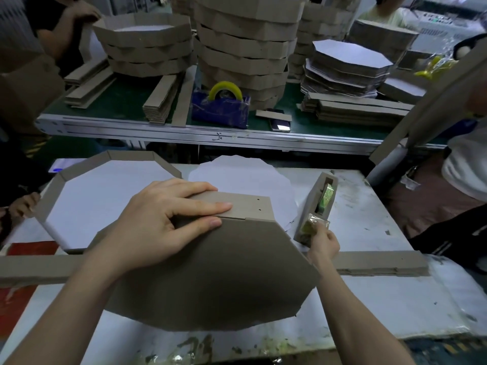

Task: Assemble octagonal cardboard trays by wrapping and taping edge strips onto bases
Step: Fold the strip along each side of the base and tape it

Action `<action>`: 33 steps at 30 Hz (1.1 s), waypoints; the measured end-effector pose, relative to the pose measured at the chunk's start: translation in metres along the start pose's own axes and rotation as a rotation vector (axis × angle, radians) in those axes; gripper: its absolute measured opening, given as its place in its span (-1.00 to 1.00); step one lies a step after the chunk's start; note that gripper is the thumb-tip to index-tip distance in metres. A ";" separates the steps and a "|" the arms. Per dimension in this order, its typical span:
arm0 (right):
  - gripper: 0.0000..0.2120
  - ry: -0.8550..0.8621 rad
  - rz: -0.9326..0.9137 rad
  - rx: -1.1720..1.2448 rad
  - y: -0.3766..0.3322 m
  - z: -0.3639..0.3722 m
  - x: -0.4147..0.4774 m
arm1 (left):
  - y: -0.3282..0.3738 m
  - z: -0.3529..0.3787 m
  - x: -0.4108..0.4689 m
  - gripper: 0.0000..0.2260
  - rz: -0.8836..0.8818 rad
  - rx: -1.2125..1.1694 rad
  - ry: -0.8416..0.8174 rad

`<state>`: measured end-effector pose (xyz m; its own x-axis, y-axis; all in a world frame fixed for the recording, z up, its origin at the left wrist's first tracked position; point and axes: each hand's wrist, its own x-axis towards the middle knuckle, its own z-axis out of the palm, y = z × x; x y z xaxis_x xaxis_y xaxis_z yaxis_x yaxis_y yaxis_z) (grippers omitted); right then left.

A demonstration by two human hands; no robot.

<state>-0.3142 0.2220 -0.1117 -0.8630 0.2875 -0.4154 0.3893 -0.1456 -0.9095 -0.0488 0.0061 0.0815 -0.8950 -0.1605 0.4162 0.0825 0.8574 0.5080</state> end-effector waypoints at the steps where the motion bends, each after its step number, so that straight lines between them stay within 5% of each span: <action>1: -0.70 0.015 -0.018 -0.037 0.004 -0.001 -0.001 | 0.000 0.000 0.000 -0.70 -0.002 0.000 -0.001; 20: -0.74 -0.126 -0.081 -0.281 0.026 -0.030 0.006 | -0.004 0.001 -0.003 -0.71 -0.016 0.024 0.015; 25: -0.83 0.005 -0.121 -0.169 0.003 -0.023 -0.014 | -0.004 0.000 -0.003 -0.69 -0.021 0.046 0.014; 28: -0.96 -0.106 -0.201 -0.238 -0.022 -0.021 -0.041 | -0.006 -0.001 -0.004 -0.65 -0.020 0.080 0.009; 33: -0.89 -0.317 -0.383 -0.228 -0.079 -0.015 -0.108 | -0.001 -0.004 -0.010 -0.59 -0.014 0.084 0.002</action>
<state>-0.2475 0.2165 0.0050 -0.9978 -0.0249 -0.0615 0.0577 0.1320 -0.9896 -0.0377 0.0045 0.0796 -0.8950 -0.1734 0.4110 0.0330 0.8930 0.4488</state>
